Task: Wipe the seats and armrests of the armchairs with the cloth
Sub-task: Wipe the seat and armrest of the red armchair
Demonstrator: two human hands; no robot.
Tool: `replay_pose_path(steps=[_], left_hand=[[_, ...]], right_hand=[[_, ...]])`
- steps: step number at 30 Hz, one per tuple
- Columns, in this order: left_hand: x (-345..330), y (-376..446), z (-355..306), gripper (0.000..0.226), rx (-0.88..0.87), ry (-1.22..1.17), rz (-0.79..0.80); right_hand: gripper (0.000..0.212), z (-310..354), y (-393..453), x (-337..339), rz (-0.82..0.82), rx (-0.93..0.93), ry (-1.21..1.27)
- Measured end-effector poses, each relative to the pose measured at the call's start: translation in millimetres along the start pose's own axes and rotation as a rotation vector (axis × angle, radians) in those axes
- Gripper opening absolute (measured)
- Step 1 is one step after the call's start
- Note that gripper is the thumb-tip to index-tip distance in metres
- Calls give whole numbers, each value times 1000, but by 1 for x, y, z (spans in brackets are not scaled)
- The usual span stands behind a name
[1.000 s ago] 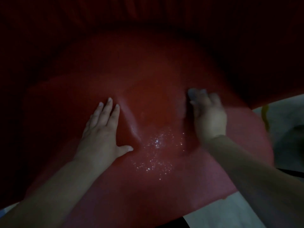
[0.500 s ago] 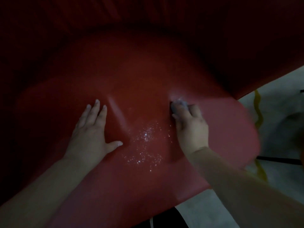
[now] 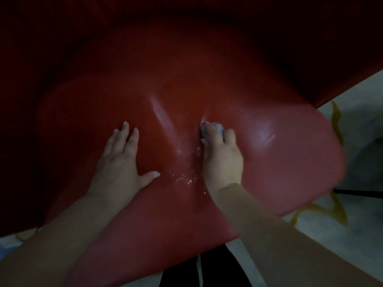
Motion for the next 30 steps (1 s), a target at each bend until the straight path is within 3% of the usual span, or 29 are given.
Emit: replay_pose_path(steps=[5,9,11,17,21,24,26,30], left_hand=[[-4,-3,6,116,-3,-19,-19],[-6,-6,10,116,-18,-27,-8],[-6,-8,12,116,-15,-33,-2],[-13,-19,18,116,-22,-42,27],[-13,-23,22,115,-39,-52,48],[-13,-23,22,114,-49,-61,48],[-14,-22,23,114,-46,-48,41],[-16,-20,23,115,-26,-13,53]], right_hand=[[36,44,-8,-13,94,234,50],[32,-17,13,35,-171,32,-61],[32,-42,11,40,-182,-104,-71],[33,40,-19,-32,97,219,-34],[40,28,10,-2,-36,222,-10],[45,11,55,19,-107,99,-4],[43,20,73,9,-38,99,-9],[38,63,40,-32,201,367,69]])
Point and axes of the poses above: each hand's wrist, its own y-axis towards the middle knuckle, its own x-axis out of the back of the hand, z = x × y, the point moved 5 cm from there along y, towards the middle knuckle, and after that the axes turned 13 degrees about z, right-handed, at the moved point
